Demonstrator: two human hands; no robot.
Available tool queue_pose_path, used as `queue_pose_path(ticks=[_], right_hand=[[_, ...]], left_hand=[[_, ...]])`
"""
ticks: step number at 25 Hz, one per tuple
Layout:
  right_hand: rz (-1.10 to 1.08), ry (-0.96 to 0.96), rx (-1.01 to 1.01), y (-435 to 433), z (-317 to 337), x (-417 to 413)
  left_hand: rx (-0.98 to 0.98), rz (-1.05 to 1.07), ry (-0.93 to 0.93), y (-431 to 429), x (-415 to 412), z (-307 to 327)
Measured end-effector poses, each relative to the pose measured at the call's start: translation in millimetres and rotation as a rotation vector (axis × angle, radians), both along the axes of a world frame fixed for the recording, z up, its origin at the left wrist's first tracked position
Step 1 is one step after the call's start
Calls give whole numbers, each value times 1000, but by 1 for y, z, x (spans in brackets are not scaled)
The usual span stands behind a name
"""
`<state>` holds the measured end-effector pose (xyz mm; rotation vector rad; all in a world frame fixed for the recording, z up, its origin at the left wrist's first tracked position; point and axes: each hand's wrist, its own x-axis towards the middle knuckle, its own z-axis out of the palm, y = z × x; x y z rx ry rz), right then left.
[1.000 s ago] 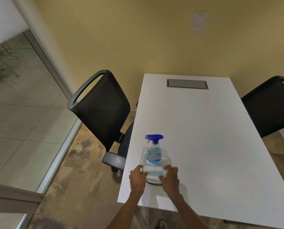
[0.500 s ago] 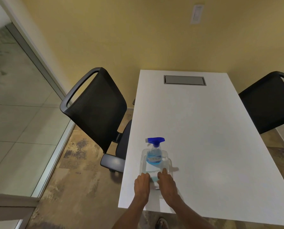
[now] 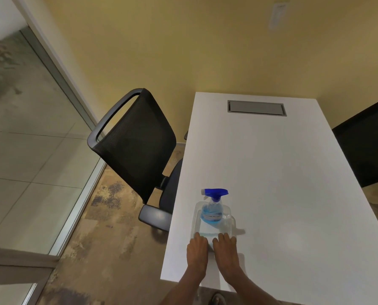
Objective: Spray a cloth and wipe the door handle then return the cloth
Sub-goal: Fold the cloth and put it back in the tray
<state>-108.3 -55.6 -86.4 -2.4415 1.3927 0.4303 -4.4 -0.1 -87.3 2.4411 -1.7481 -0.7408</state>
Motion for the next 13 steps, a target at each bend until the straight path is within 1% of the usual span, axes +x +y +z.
queue_pose_path(ticks=[1, 2, 3, 5, 6, 8, 10, 11, 13], right_hand=[[21, 27, 20, -1, 2, 0], [27, 28, 13, -1, 5, 0], [31, 25, -23, -3, 5, 0], [43, 31, -27, -6, 13, 4], [70, 29, -46, -8, 17, 4], [110, 36, -19, -9, 14, 4], [114, 36, -18, -9, 14, 2], [125, 38, -24, -9, 16, 1], [140, 23, -22, -10, 15, -3]], left_hand=[[-17, 44, 16, 0, 1, 0], [-25, 42, 35, -2, 2, 1], [-45, 4, 30, -3, 4, -1], [-72, -96, -31, -3, 3, -5], [-84, -83, -25, -3, 1, -5], [-82, 35, 50, 1, -3, 0], [-32, 219, 182, 1, -7, 12], [-22, 260, 211, 1, -7, 17], [36, 248, 199, 2, -7, 29]])
